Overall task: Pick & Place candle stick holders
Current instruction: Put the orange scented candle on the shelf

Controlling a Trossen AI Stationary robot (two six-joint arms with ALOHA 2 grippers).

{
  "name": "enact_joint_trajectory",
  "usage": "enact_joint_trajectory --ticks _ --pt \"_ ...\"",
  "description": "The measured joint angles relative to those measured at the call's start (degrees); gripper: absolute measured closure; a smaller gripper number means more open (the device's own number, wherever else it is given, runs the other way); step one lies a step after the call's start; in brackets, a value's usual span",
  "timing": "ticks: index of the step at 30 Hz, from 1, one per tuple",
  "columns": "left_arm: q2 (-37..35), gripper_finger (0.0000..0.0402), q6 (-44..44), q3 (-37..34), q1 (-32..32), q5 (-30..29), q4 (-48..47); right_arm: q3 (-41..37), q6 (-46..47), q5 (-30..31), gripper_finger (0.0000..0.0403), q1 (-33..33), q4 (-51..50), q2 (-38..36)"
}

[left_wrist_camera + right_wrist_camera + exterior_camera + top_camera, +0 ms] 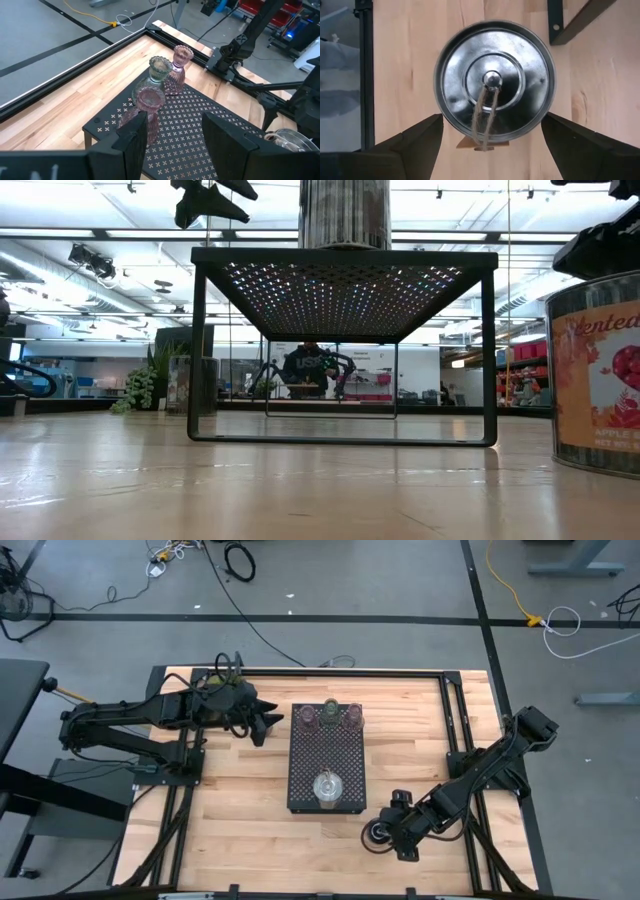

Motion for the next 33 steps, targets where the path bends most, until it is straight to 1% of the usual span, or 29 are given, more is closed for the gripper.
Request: enact_joint_trajectory --ticks 8,19,33 --pt "0.0 0.0211 0.0 0.0 0.0 0.0 0.0 0.0 1.1 0.4 0.0069 -1.0 -2.6 0.0" --pt "0.0 0.0211 -0.2 0.0 0.0 0.0 0.0 0.0 0.2 -1.1 0.0069 -2.1 -1.8 0.0" --pt "0.0 0.0211 -0.2 0.0 0.0 0.0 0.0 0.0 0.8 -0.4 0.0065 -2.2 -1.7 0.0"
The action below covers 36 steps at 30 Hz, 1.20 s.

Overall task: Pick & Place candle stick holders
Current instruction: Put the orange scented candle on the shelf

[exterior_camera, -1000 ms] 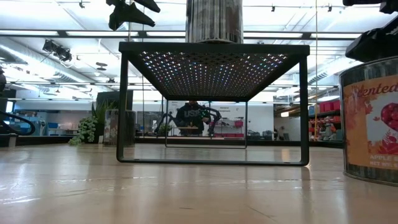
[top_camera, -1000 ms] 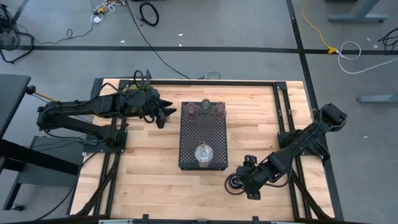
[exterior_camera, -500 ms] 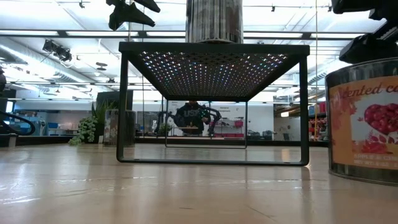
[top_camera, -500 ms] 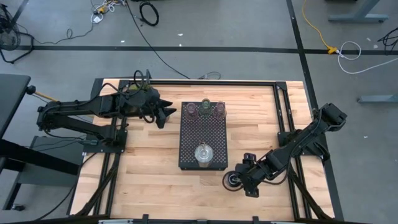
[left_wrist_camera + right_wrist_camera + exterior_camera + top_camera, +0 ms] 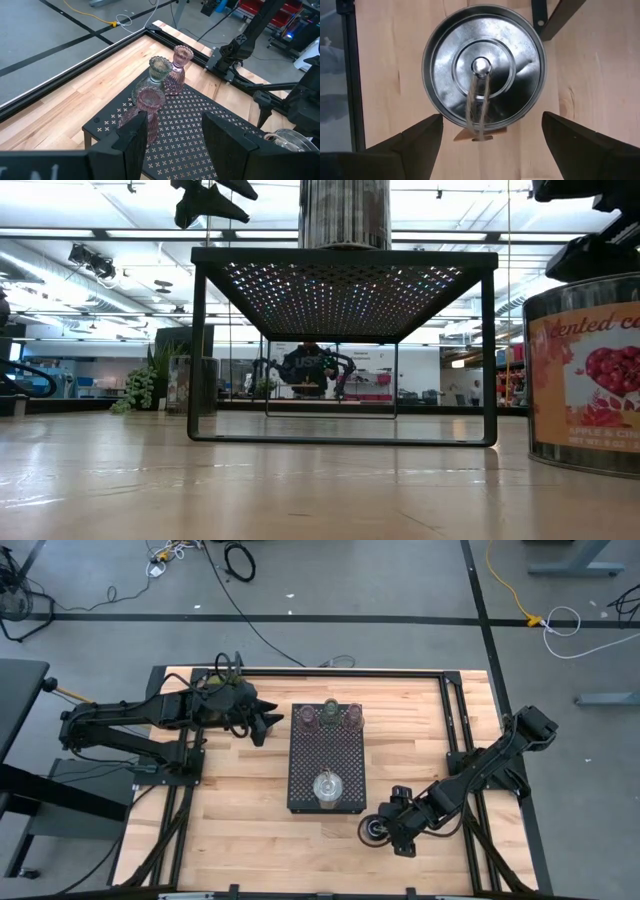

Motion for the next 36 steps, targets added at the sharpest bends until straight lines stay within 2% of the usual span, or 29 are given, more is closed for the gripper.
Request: enact_joint_trajectory --ticks 12,23,30,33,36 --pt "0.0 0.0211 0.0 0.0 0.0 0.0 0.0 0.0 -6.2 -1.1 0.006 0.0 0.8 0.0" --pt "0.0 0.0211 0.0 0.0 0.0 0.0 0.0 0.0 -6.6 -1.8 0.0059 0.0 1.9 0.0" --pt "0.0 0.0211 0.0 0.0 0.0 0.0 0.0 0.0 -4.5 2.2 0.0059 0.0 1.4 0.0" --pt "0.0 0.0211 0.0 0.0 0.0 0.0 0.0 -0.1 -5.9 -0.9 0.0059 0.0 3.7 0.0" --pt "0.0 0.0211 0.0 0.0 0.0 0.0 0.0 -0.1 -5.6 0.8 0.0059 0.0 3.8 0.0"
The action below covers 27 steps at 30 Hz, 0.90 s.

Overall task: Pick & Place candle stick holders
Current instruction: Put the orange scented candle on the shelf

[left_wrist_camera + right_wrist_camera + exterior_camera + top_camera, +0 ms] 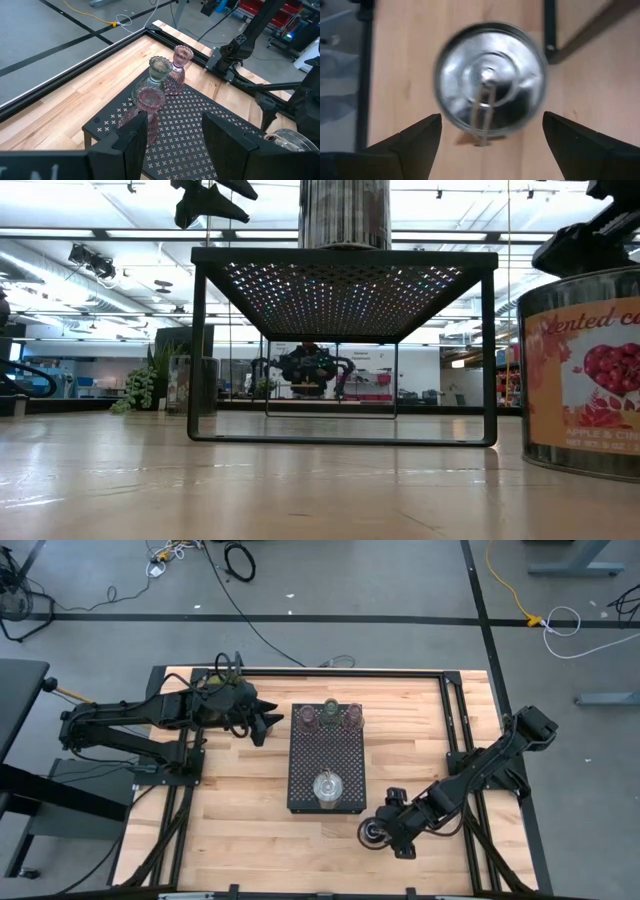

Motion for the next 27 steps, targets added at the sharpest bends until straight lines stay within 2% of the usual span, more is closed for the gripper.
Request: enact_joint_trajectory --ticks 4,11,27 --pt "0.0 0.0211 0.0 0.0 0.0 0.0 0.0 0.0 0.9 -0.6 0.0049 -0.6 0.1 0.0" --pt "0.0 0.0211 0.0 0.0 0.0 0.0 0.0 0.0 -1.2 0.0 0.0006 -1.2 0.2 0.0" --pt "0.0 0.0211 0.0 0.0 0.0 0.0 0.0 0.0 -3.2 0.7 0.0011 -1.5 7.1 0.3"
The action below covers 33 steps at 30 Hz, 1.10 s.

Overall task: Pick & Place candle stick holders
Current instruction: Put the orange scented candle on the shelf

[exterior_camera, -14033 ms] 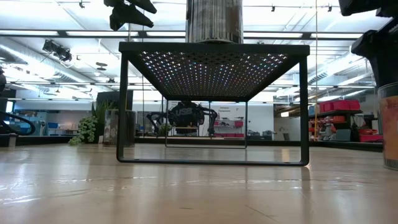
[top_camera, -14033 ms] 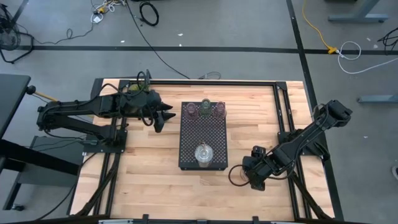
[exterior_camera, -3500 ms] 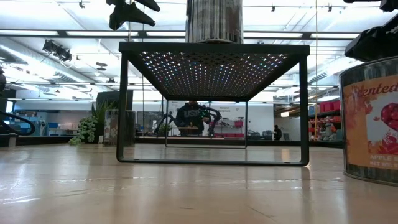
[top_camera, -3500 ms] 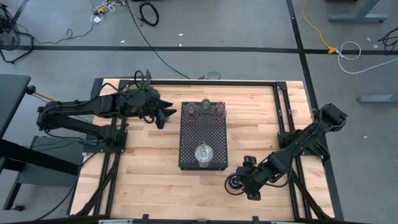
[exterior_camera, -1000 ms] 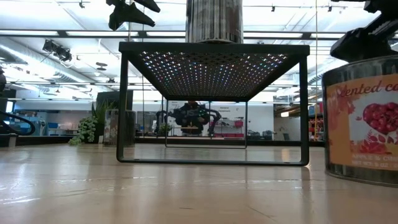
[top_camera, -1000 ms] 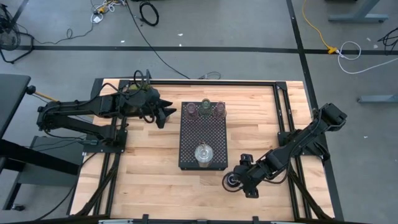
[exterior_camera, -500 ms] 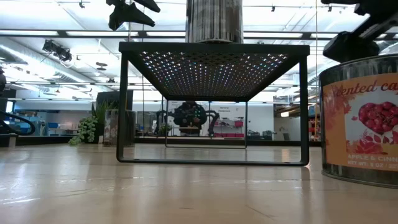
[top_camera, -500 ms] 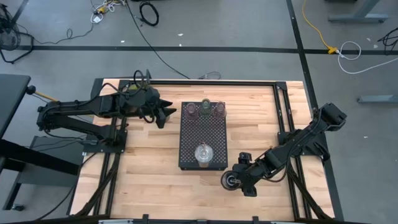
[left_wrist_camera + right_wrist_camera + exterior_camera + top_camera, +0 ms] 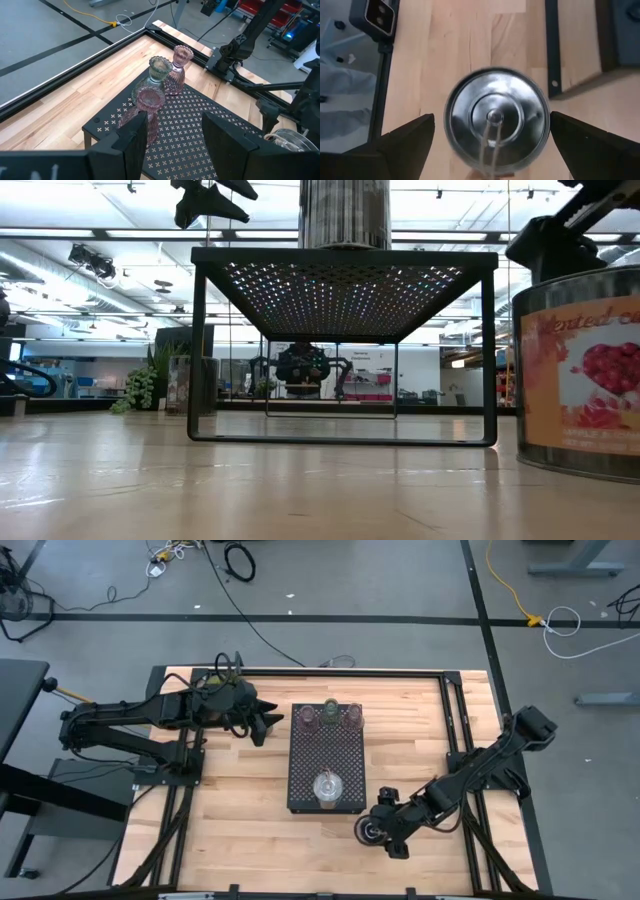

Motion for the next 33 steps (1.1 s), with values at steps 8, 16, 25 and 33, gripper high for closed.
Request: enact_joint_trajectory --ticks 8,16,25,33 --pt "0.0 0.0211 0.0 0.0 0.0 0.0 0.0 0.0 0.0 0.9 0.0011 0.0 4.1 2.9" --pt "0.0 0.0211 0.0 0.0 0.0 0.0 0.0 0.1 -0.4 1.5 0.0011 0.0 5.2 4.8" --pt "0.0 0.0211 0.0 0.0 0.0 0.0 0.0 0.1 -2.1 4.6 0.0011 0.0 6.3 5.7" --pt "0.0 0.0211 0.0 0.0 0.0 0.0 0.0 0.1 -0.3 4.0 0.0012 0.0 6.3 5.7"
